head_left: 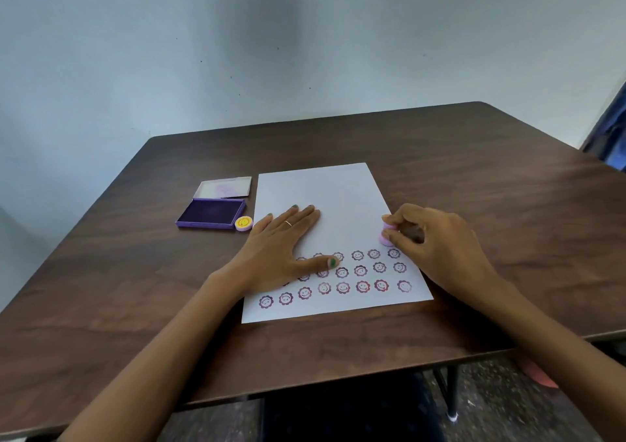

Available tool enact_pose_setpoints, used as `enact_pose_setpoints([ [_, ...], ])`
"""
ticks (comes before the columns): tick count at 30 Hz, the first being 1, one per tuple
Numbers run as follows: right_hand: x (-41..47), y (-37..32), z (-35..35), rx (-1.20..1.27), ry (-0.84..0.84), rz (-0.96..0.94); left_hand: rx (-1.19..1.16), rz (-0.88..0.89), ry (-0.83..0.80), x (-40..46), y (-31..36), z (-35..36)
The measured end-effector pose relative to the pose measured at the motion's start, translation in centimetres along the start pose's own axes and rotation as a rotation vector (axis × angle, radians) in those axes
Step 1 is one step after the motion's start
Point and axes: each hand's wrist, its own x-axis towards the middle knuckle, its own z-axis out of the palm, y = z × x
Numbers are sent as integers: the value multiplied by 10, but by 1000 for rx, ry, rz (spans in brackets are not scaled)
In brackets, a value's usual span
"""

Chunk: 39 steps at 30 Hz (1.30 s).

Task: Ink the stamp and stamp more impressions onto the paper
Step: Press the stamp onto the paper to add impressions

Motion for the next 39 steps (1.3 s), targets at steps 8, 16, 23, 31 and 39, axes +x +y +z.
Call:
enact_pose_setpoints([
  [8,5,10,-8,832,263,334,6,5,2,2,-3,1],
  [16,15,4,-13,1058,233,536,-103,39,95,-1,2,-2],
  [23,50,-29,-1,1179,99,500,-269,-21,415,-5,-12,-20],
  [31,97,-70,27,1186,-24,350,-24,-210,541,-19,-49,-39],
  [39,98,-55,46,1199,16,376,121,-332,416,-24,-65,-41],
])
